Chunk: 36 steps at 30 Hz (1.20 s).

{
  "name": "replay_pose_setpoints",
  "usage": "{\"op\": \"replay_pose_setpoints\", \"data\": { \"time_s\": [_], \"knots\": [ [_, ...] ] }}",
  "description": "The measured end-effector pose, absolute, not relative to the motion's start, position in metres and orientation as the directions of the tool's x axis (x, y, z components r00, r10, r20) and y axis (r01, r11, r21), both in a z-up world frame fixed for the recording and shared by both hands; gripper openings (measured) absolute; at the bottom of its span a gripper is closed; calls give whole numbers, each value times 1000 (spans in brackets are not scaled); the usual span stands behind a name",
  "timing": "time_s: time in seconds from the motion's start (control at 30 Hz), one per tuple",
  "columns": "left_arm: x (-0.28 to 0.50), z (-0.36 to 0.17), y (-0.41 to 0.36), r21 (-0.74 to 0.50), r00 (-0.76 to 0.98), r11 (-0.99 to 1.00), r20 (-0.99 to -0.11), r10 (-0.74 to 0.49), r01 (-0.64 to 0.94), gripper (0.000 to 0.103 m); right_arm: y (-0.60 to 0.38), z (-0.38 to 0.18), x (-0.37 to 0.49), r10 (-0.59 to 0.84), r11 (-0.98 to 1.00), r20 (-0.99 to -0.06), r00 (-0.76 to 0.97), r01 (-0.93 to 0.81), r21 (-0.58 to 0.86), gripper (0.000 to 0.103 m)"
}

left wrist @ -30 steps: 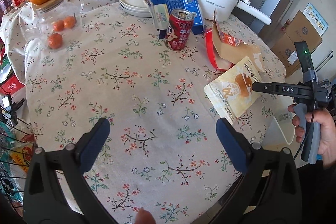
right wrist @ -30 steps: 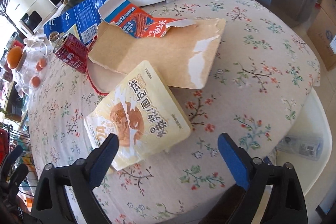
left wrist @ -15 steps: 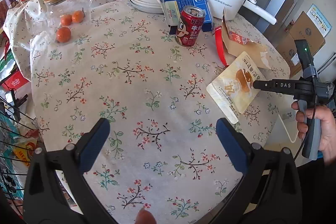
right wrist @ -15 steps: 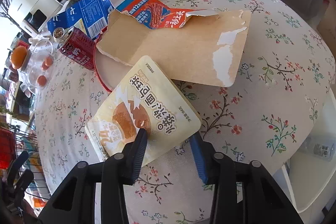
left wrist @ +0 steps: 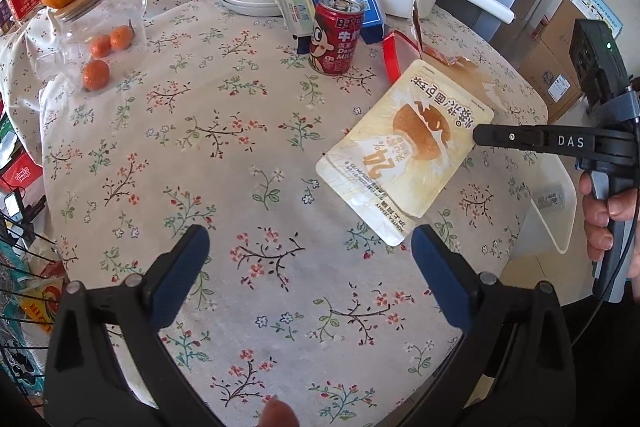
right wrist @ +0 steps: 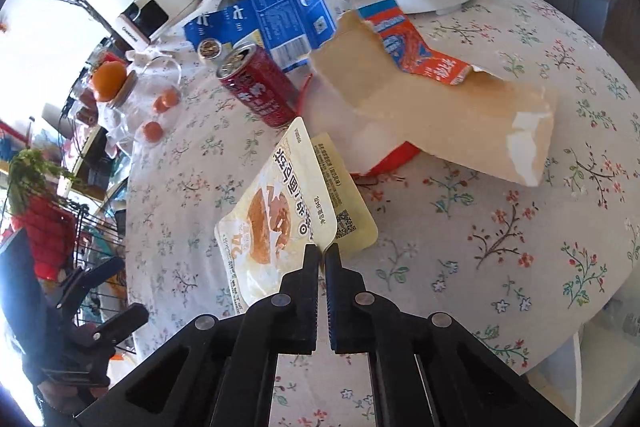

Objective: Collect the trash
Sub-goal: 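Grasp the cream snack packet with the right gripper, then grasp the red can with the left gripper while the right gripper holds the packet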

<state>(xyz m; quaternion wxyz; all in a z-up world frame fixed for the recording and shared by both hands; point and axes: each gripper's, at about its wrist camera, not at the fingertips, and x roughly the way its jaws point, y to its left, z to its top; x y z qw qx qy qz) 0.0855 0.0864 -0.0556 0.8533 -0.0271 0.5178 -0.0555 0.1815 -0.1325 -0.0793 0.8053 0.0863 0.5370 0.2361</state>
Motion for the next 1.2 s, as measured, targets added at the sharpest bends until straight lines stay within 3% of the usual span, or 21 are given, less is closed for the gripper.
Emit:
{"op": "replay_pose_setpoints", "data": {
  "time_s": [0.53, 0.6, 0.77, 0.83, 1.2],
  "knots": [
    [117, -44, 92, -157, 552, 988, -825, -123, -13, 99, -163, -23, 156, 502, 856, -758, 415, -365, 367, 3],
    [130, -43, 91, -181, 569, 983, -811, -134, -26, 93, -172, -19, 154, 503, 857, -752, 426, -363, 367, 3],
    [175, -54, 79, -192, 583, 981, -800, -141, -27, 62, -192, -14, 150, 499, 860, -745, 443, -358, 363, 3],
    [191, -60, 73, -176, 594, 984, -794, -131, -19, 56, -200, -15, 151, 494, 864, -748, 443, -349, 364, 3],
    [249, -69, 45, -129, 637, 991, -766, -84, -24, 51, -223, -21, 160, 488, 870, -759, 432, -318, 378, 3]
  ]
}}
